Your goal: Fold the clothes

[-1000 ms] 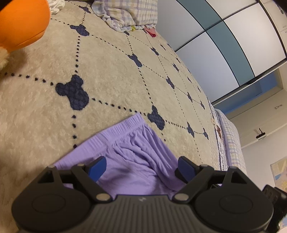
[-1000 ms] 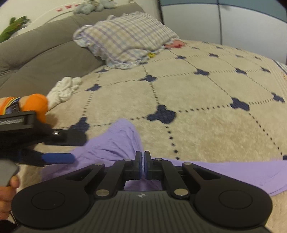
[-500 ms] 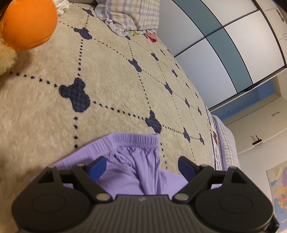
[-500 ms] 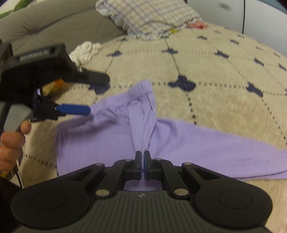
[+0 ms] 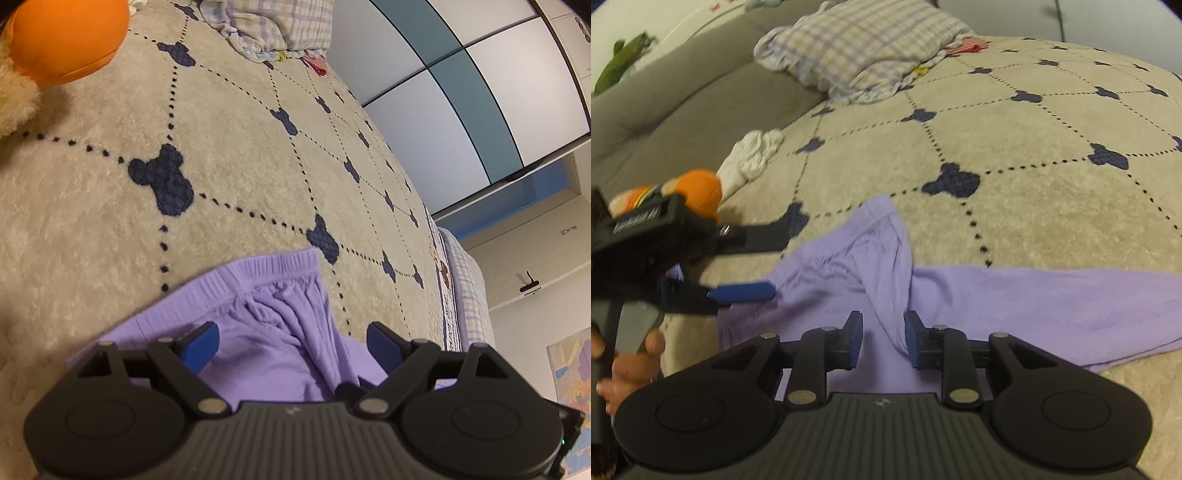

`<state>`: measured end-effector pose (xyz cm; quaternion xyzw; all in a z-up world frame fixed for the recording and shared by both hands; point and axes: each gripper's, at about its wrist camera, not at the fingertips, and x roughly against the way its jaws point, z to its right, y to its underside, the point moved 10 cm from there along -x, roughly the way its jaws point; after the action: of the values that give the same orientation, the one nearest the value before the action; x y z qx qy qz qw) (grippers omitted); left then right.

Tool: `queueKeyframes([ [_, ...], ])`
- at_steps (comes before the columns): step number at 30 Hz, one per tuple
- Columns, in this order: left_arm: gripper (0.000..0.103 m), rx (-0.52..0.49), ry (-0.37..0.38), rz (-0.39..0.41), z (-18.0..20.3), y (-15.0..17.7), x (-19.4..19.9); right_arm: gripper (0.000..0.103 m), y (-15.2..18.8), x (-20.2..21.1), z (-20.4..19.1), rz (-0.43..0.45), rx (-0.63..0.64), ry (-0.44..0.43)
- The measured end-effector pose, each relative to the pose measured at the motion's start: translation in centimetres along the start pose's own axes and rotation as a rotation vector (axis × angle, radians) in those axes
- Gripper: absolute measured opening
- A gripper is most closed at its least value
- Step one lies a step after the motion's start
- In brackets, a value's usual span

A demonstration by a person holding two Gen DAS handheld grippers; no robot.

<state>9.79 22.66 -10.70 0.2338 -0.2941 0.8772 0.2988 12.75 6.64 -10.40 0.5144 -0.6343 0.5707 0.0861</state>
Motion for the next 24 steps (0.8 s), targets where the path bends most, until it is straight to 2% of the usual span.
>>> queueKeyframes([
  [5, 0.088, 0.006, 0.001, 0.003, -0.2, -0.1, 0.2, 0.027, -1.2, -0.5, 1.0, 0.042, -0.110, -0.029],
  [9, 0.088, 0.010, -0.002, 0.001, -0.4, -0.1, 0.2, 0.027, -1.9, -0.7, 1.9, 0.087, -0.163, -0.017],
  [17, 0.088, 0.006, -0.006, -0.014, -0.3, 0.3, -0.2, 0.027, -1.4, -2.1, 2.0, 0.089, -0.121, 0.028],
  [18, 0.088, 0.006, -0.006, -0.013, -0.3, 0.3, -0.2, 0.025, -1.4, -2.1, 1.7, 0.098, -0.107, 0.025],
  [20, 0.088, 0.009, -0.007, -0.011, -0.4, 0.2, -0.2, 0.010, -1.5, -2.0, 1.1, 0.117, -0.078, 0.019],
  [24, 0.088, 0.024, -0.006, 0.002, -0.6, -0.1, 0.0, 0.003, -2.2, -0.9, 0.0, 0.169, -0.036, -0.006],
])
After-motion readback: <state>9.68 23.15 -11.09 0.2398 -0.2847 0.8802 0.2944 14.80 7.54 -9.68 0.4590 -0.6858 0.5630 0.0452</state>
